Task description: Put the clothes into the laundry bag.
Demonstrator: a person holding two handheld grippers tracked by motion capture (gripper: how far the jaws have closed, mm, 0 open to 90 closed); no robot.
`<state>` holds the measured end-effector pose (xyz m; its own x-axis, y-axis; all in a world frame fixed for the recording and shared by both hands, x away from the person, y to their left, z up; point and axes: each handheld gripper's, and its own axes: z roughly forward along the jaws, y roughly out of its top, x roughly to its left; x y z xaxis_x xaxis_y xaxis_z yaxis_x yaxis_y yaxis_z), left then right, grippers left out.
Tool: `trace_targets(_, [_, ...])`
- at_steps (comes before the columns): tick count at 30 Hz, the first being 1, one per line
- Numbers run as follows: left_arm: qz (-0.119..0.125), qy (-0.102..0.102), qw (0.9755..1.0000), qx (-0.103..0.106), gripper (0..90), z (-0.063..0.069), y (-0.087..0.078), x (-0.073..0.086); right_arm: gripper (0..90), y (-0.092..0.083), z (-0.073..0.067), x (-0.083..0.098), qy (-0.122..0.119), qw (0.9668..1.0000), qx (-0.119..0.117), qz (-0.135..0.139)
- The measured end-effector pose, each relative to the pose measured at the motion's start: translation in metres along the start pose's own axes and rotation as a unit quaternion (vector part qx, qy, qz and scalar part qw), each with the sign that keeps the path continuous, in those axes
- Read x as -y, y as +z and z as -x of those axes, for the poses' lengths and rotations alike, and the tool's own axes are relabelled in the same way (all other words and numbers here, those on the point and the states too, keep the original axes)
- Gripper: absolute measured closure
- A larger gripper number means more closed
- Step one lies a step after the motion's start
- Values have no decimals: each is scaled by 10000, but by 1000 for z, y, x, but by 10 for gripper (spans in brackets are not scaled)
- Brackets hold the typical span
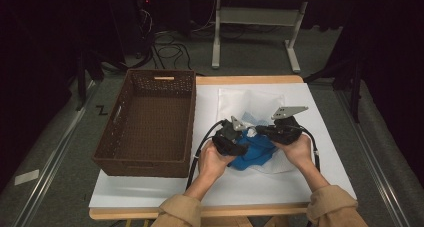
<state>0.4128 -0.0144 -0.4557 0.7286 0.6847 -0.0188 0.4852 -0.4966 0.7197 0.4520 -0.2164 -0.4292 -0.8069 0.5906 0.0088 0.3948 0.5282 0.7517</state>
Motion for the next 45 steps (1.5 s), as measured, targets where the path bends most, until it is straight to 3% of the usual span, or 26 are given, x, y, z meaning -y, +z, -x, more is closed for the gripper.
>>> trace_targets(2, [-105, 77, 9999, -34, 430, 3, 5, 3, 898, 0, 0, 0, -3, 10000, 3, -37])
trace_targets(6, [-341, 31, 9994, 37, 461, 3, 23, 8, 898, 1, 0, 0, -8, 10000, -3, -13])
trace_targets(9, [-486, -24, 9984, 275, 595, 3, 34, 9, 898, 1, 0, 1, 0, 10000, -5, -53])
trace_targets(11, [-388, 31, 9985, 393, 746, 4, 35, 9, 898, 2, -1, 0, -32, 10000, -16, -51])
trace_targets(13, [-298, 24, 9985, 456, 826, 3, 32, 7, 898, 1, -2, 0, -30, 10000, -27, -55])
trace_targets(20, [109, -97, 9983, 559, 851, 0, 20, -6, 898, 1, -2, -2, -82, 9999, -62, -24])
trace_targets(25, [320, -284, 9977, 525, 851, -2, 23, -15, 899, -2, -7, -7, -132, 9999, -95, 23])
trace_targets(28, [462, -309, 9981, 265, 850, -3, 29, -18, 899, -2, -9, -8, -183, 9998, -105, 28])
trace_targets(31, [477, -446, 9979, 31, 829, -6, 40, -17, 899, 0, -8, -6, -115, 9999, -107, 6])
trace_targets(33, [361, -554, 9978, 54, 782, -8, 47, -16, 899, 1, -5, -4, -61, 9999, -89, -56])
trace_targets(38, [214, -447, 9988, -25, 620, -7, 46, -14, 898, 3, 1, 2, -11, 9999, -79, -81])
trace_targets(42, [180, -206, 9996, -95, 491, -3, 33, -12, 899, 1, 1, 2, -34, 10000, -53, -41])
trace_targets(45, [209, -25, 9997, -158, 448, 0, 19, -8, 898, 0, 1, 2, 14, 10000, -37, -21])
